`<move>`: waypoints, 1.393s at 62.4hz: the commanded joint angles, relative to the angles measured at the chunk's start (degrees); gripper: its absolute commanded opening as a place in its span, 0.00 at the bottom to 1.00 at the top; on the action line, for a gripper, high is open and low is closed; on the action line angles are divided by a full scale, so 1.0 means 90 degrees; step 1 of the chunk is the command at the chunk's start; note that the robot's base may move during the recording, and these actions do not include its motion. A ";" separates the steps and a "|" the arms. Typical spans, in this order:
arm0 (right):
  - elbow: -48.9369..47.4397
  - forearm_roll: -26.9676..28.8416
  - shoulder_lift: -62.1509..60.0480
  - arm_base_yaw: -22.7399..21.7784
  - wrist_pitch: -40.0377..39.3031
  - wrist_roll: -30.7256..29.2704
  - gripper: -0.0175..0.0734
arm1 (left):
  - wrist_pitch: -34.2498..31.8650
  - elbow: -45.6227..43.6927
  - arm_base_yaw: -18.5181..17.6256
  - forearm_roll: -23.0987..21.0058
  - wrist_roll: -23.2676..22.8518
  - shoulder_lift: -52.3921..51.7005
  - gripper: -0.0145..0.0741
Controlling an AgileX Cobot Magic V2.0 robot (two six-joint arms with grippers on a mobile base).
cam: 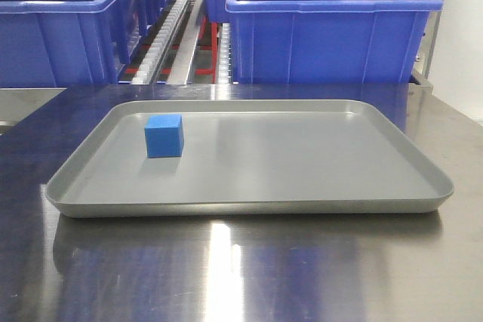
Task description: Sort and place red and blue blocks on shelf
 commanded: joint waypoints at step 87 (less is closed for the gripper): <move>-0.0169 -0.0055 0.0002 -0.0033 -0.0592 -0.0023 0.25 | 0.1552 -0.4630 -0.0023 0.0050 -0.0007 0.5270 0.30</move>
